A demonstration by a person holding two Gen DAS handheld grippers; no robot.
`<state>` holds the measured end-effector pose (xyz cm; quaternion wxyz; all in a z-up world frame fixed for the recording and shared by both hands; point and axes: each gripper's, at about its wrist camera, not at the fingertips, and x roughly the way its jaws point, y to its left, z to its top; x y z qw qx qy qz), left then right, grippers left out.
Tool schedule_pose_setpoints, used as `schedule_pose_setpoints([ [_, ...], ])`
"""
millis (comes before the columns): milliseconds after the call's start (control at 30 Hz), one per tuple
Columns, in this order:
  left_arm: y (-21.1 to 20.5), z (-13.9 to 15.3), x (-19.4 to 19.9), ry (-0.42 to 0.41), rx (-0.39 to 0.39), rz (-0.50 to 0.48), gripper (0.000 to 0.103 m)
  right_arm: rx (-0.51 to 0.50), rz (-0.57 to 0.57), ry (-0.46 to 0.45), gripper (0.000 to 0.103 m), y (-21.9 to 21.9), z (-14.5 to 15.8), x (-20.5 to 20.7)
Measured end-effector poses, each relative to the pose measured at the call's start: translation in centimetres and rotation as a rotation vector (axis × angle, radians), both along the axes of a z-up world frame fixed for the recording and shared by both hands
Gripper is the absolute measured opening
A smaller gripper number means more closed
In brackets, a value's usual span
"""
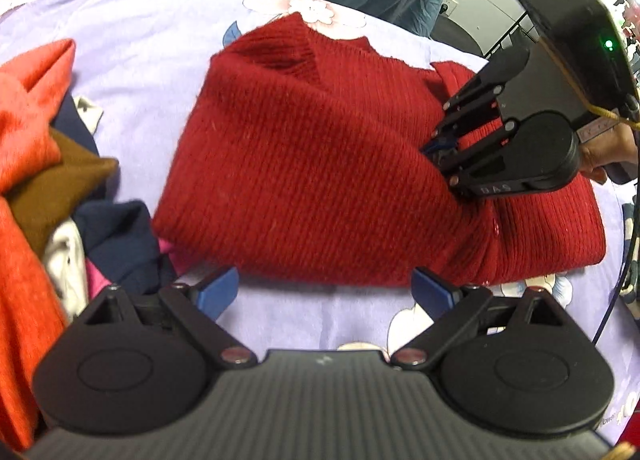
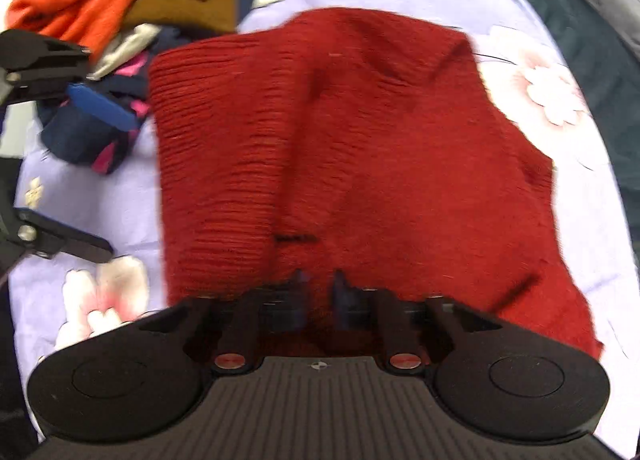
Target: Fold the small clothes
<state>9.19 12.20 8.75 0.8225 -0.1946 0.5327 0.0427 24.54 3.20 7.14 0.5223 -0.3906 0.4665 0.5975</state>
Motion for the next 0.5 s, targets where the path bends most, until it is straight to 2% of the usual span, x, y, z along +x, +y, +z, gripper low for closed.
schedule_pose_setpoints([
  [67,0.1,-0.2,-0.3,0.003,-0.004,0.002,0.094,0.028,-0.023,-0.021,0.011,-0.2,0.6,0.0],
  [133,0.2,-0.1,-0.5,0.004,-0.004,0.01,0.094,0.088,-0.103,-0.022,0.01,-0.9,1.8,0.8],
  [267,0.7,0.0,-0.9,-0.003,-0.011,0.04,0.094,0.19,-0.306,-0.163,0.01,-3.1,3.9,3.6],
  [400,0.9,0.0,-1.0,0.0,-0.012,0.057,0.094,0.195,-0.569,-0.249,0.01,-5.4,4.3,7.5],
  [500,1.1,0.0,-0.9,-0.003,-0.013,0.068,0.094,0.189,-0.656,-0.252,0.01,-6.1,3.7,9.1],
])
